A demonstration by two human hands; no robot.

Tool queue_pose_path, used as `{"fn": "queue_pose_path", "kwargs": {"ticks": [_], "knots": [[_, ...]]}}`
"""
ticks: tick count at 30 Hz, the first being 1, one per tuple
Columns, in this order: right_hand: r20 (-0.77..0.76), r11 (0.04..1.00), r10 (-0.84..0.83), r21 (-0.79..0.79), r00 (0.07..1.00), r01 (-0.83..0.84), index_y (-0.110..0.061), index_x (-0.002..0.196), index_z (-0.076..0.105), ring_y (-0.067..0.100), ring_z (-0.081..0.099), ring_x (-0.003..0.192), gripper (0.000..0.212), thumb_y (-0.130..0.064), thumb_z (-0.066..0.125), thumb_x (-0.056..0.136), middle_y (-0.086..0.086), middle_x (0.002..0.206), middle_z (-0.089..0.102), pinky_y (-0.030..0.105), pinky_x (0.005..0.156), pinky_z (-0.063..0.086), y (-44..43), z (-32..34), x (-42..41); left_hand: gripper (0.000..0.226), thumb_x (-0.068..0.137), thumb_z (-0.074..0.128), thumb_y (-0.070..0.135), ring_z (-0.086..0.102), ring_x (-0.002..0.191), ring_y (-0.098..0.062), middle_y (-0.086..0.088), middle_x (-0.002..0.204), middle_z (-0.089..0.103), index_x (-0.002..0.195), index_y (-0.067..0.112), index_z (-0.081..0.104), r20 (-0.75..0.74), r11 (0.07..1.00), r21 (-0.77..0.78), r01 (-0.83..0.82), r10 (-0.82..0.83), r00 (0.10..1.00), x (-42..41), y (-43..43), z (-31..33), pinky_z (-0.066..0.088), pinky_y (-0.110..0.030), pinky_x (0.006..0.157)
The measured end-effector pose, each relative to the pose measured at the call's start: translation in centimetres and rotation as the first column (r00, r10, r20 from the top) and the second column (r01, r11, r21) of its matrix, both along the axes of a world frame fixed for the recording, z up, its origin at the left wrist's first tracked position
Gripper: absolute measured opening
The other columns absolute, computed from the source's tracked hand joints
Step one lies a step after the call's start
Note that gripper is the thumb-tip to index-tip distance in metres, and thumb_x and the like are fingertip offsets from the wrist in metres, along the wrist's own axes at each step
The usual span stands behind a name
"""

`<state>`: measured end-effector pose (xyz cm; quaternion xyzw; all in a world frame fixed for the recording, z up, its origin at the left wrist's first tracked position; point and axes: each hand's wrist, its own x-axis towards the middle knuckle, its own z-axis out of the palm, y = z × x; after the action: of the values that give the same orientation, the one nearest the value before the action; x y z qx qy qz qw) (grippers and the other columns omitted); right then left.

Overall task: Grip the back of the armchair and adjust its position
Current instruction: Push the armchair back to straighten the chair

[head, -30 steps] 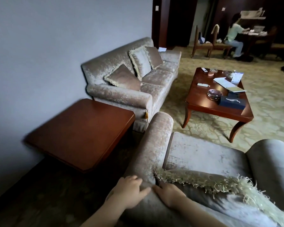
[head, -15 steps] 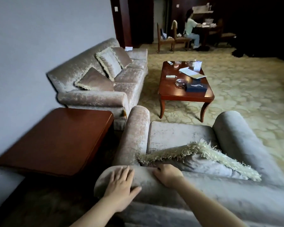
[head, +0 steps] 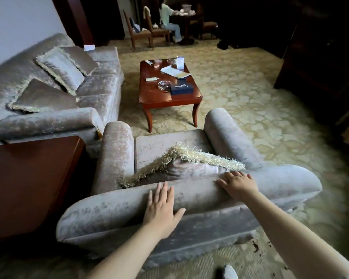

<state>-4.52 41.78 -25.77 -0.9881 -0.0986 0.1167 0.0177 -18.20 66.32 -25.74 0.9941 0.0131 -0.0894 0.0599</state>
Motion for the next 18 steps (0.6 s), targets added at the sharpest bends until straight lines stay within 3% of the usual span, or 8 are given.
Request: {"fn": "queue_pose_path", "kwargs": {"ticks": [4, 7, 12, 18], "knots": [[-0.025, 0.995, -0.093, -0.043, 0.995, 0.091, -0.025, 0.132, 0.047, 0.022, 0.032, 0.137, 0.064, -0.067, 0.025, 0.09, 0.004, 0.145, 0.044, 0.043, 0.108, 0.024, -5.4, 0.5, 1.9, 0.078, 0.092, 0.021, 0.061, -0.018, 0.144, -0.025, -0.008, 0.158, -0.015, 0.15, 0.016, -0.003, -0.029, 1.0, 0.005, 0.022, -0.022, 0.999, 2.7, -4.8, 0.4, -0.012, -0.045, 0.114], [-0.011, 0.994, -0.108, -0.029, 0.994, 0.108, -0.028, 0.131, 0.047, 0.022, 0.03, 0.137, 0.062, -0.068, 0.024, 0.09, 0.002, 0.142, 0.044, 0.049, 0.108, 0.02, -9.4, 0.3, 3.1, 0.076, 0.092, 0.023, 0.061, -0.006, 0.145, -0.029, -0.009, 0.159, -0.005, 0.15, 0.016, 0.003, -0.063, 0.999, -0.001, -0.04, 0.04, 0.997, 6.0, -10.0, 0.7, -0.004, -0.05, 0.115], [0.066, 0.996, 0.087, -0.003, 0.994, -0.087, -0.025, 0.126, 0.048, 0.018, 0.037, 0.133, 0.056, -0.063, 0.025, 0.092, -0.003, 0.138, 0.05, 0.043, 0.106, 0.024, -12.8, -0.5, 3.5, 0.075, 0.091, 0.026, 0.061, 0.02, 0.141, -0.027, -0.013, 0.153, 0.027, 0.144, 0.008, 0.025, -0.022, 0.979, -0.015, -0.202, 0.202, 0.979, 10.4, -19.6, 0.1, 0.005, -0.047, 0.115], [0.009, 0.956, 0.285, 0.064, 0.958, -0.285, -0.027, 0.131, 0.044, 0.019, 0.036, 0.134, 0.055, -0.062, 0.025, 0.093, -0.004, 0.143, 0.046, 0.041, 0.107, 0.026, -16.3, -0.2, 5.7, 0.074, 0.092, 0.023, 0.06, 0.02, 0.142, -0.027, -0.015, 0.153, 0.027, 0.144, 0.007, 0.026, -0.051, 0.938, 0.044, -0.344, 0.346, 0.937, 12.7, -22.9, -0.3, 0.008, -0.046, 0.116]]}}
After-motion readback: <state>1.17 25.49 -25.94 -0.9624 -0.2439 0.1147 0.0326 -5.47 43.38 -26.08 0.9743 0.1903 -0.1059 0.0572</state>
